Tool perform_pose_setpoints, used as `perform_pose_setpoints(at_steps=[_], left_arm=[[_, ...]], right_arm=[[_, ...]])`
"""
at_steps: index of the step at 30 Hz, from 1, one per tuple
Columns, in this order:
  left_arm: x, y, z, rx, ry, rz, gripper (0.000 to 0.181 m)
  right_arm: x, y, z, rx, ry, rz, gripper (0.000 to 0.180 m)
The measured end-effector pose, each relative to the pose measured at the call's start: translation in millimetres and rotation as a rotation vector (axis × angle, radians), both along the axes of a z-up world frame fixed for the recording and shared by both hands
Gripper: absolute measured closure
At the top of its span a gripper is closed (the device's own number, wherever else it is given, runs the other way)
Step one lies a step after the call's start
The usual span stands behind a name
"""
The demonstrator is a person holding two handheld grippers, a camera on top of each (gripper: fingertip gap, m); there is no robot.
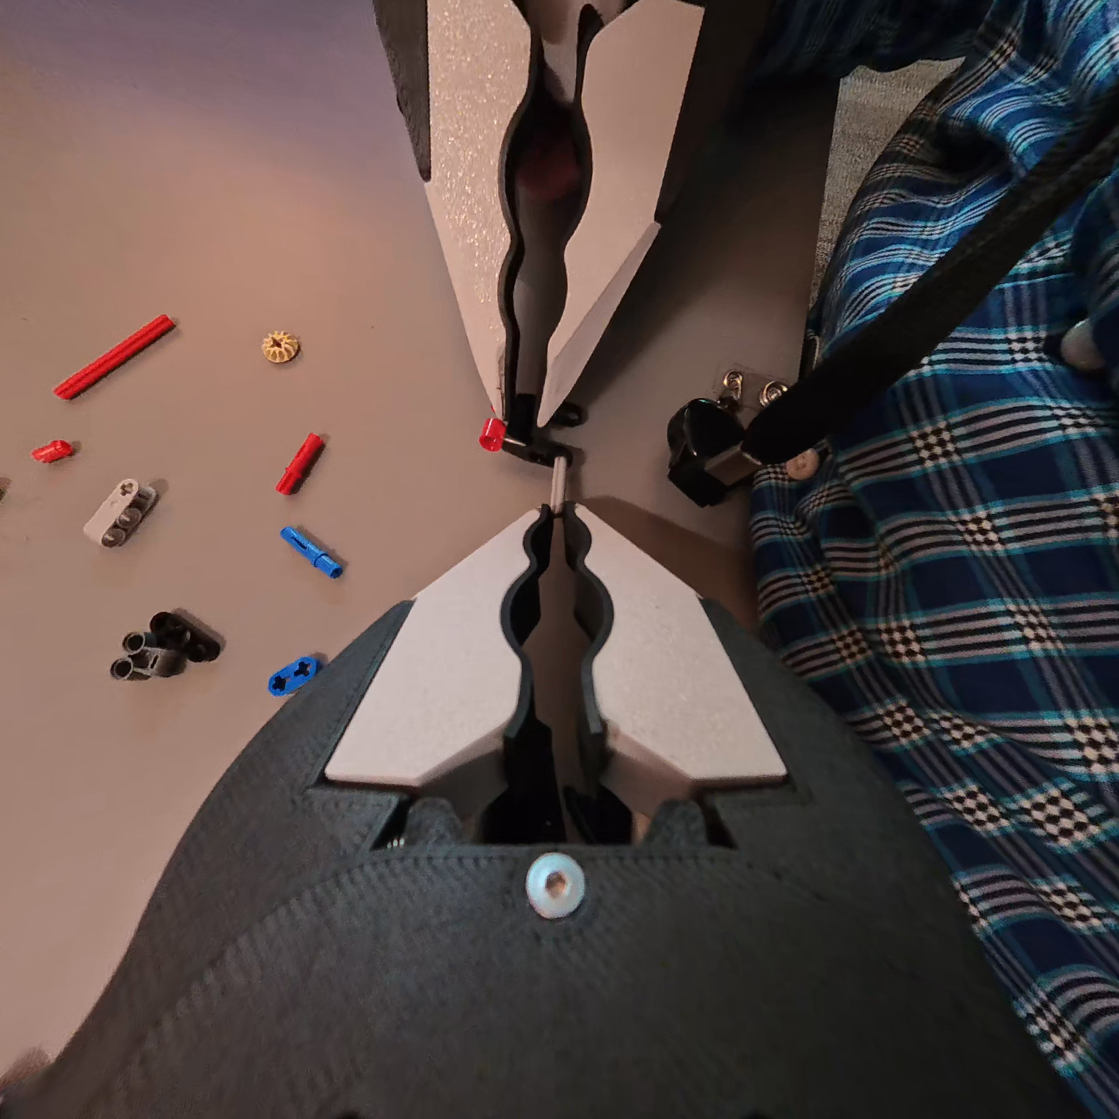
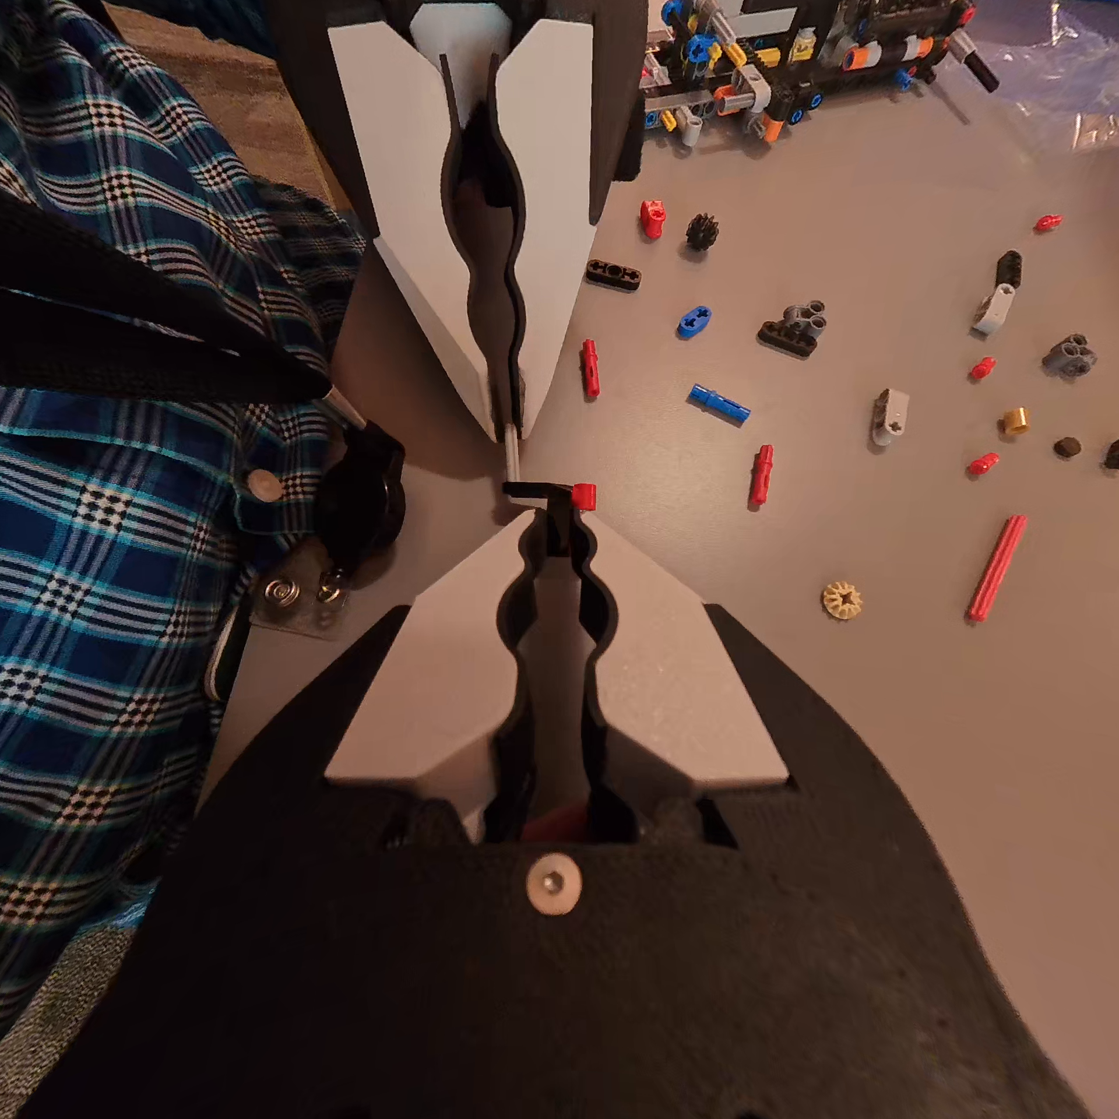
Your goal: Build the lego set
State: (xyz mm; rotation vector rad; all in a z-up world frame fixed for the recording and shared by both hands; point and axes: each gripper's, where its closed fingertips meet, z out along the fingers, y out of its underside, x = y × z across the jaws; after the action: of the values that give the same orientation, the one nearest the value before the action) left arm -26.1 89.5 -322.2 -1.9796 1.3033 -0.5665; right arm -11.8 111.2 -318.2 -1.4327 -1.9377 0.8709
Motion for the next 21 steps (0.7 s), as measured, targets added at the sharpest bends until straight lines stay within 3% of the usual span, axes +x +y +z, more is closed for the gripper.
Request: perform_pose_setpoints(at_steps=[21], left_arm=[[0.6,0.0,-6.2,-0.033,0.028,0.003,0.174]], right_arm=[[-2.4,-0.7,-5.6,-0.036,-0.048,0.015,0.172]])
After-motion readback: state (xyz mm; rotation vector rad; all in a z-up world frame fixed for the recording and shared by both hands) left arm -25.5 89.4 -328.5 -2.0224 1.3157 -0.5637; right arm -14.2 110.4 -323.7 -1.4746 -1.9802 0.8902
